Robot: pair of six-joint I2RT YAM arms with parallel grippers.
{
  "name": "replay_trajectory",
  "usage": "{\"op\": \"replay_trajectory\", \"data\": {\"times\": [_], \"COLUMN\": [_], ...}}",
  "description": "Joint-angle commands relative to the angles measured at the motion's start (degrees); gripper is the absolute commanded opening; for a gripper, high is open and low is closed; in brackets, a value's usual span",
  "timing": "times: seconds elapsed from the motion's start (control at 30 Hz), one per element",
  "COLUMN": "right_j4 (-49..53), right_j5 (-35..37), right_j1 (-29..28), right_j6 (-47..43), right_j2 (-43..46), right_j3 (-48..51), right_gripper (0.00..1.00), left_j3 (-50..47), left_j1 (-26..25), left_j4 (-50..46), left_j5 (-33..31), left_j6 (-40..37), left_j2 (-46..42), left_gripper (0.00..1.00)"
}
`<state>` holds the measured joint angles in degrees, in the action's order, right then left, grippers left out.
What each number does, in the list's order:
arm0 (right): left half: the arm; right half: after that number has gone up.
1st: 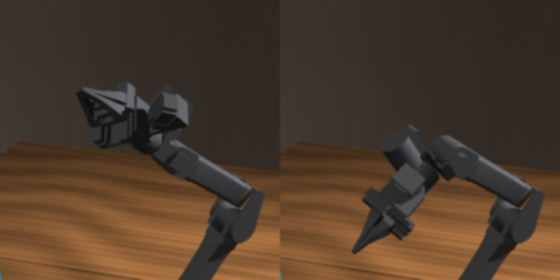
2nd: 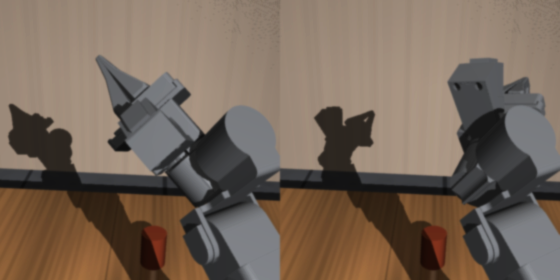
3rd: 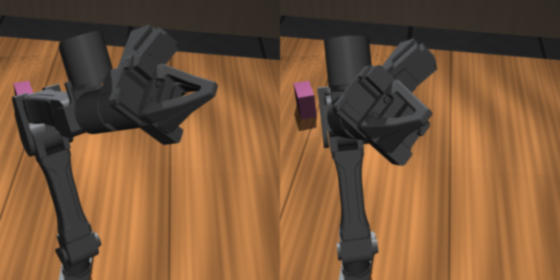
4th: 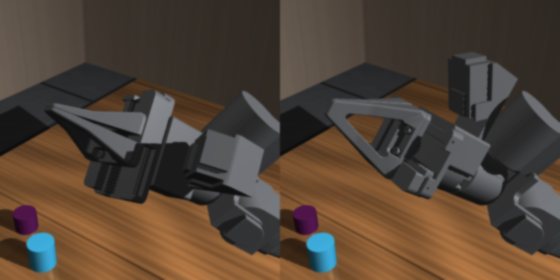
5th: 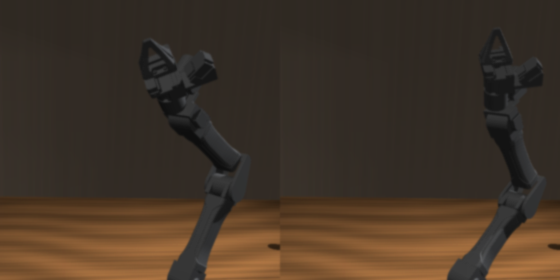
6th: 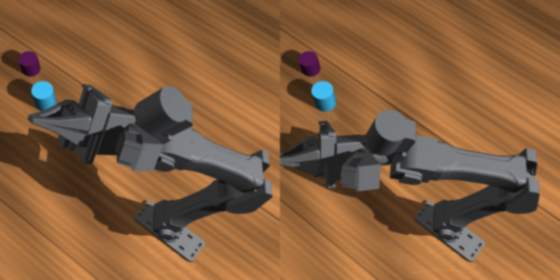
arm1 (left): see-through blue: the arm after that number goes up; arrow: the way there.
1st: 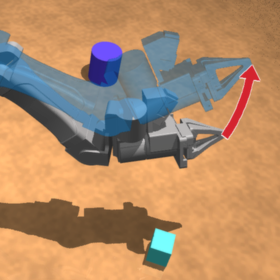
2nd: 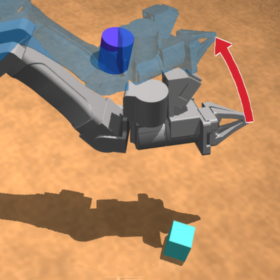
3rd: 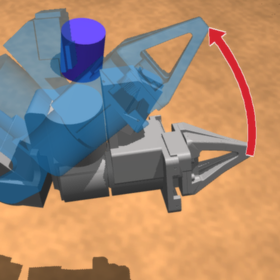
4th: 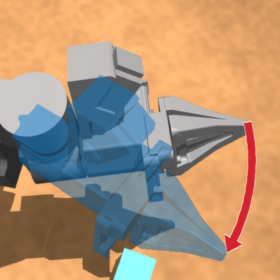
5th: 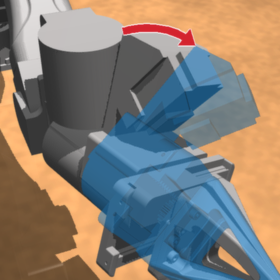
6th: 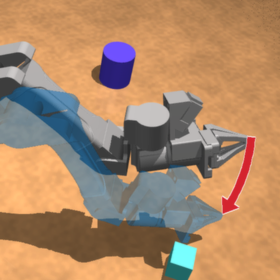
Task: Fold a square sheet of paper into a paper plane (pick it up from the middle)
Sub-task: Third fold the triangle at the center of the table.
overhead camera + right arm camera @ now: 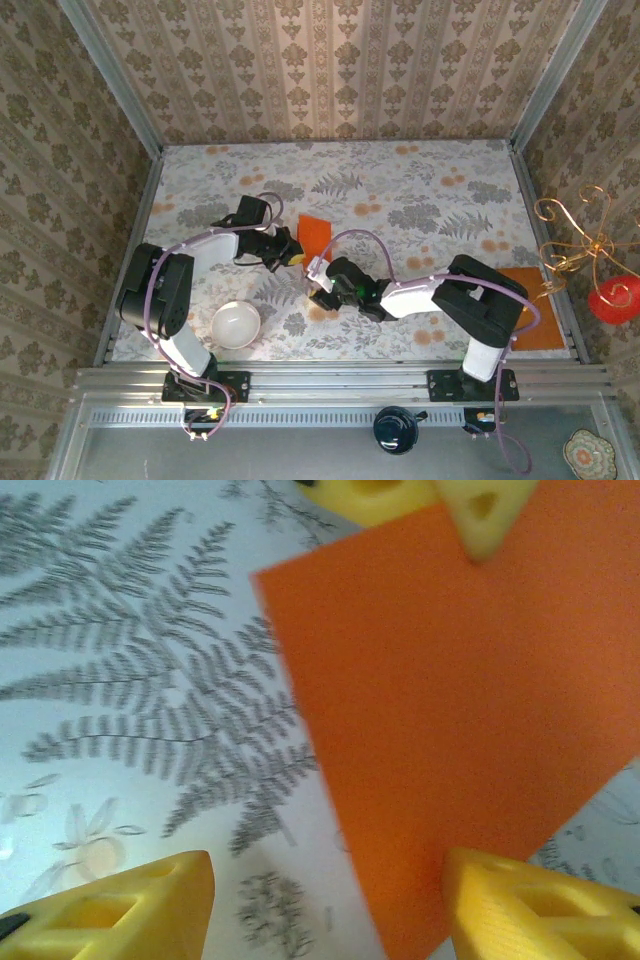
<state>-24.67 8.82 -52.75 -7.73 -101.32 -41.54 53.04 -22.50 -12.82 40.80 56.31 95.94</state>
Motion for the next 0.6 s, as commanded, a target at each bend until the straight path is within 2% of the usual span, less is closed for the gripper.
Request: {"op": "replay_trajectory", "data": {"times": [0.0, 0.17, 0.33, 0.57], "right_j4": [-6.3, -8.6, -8.2, -9.4], "right_j5": [6.3, 4.4, 0.9, 0.9], "right_j1": [0.0, 0.0, 0.0, -0.1], "right_j6": [-3.4, -4.6, -5.3, -5.5], "right_j2": [-0.4, 0.5, 0.9, 1.1], "right_j3": [-1.7, -1.2, -1.4, -1.2], "right_gripper": [0.63, 0.61, 0.48, 0.43], "left_j3": [1.1, 1.1, 1.1, 1.2], "left_j1": [0.1, 0.1, 0.0, -0.3], "left_j4": [-1.8, -1.6, -1.7, -1.7], "left_j5": [1.0, 1.2, 1.2, 1.1], "left_j6": [-1.3, -1.0, -1.0, -0.9], "left_j2": [-0.7, -0.4, -0.4, -0.4], "left_gripper": [0.03, 0.02, 0.03, 0.03]}}
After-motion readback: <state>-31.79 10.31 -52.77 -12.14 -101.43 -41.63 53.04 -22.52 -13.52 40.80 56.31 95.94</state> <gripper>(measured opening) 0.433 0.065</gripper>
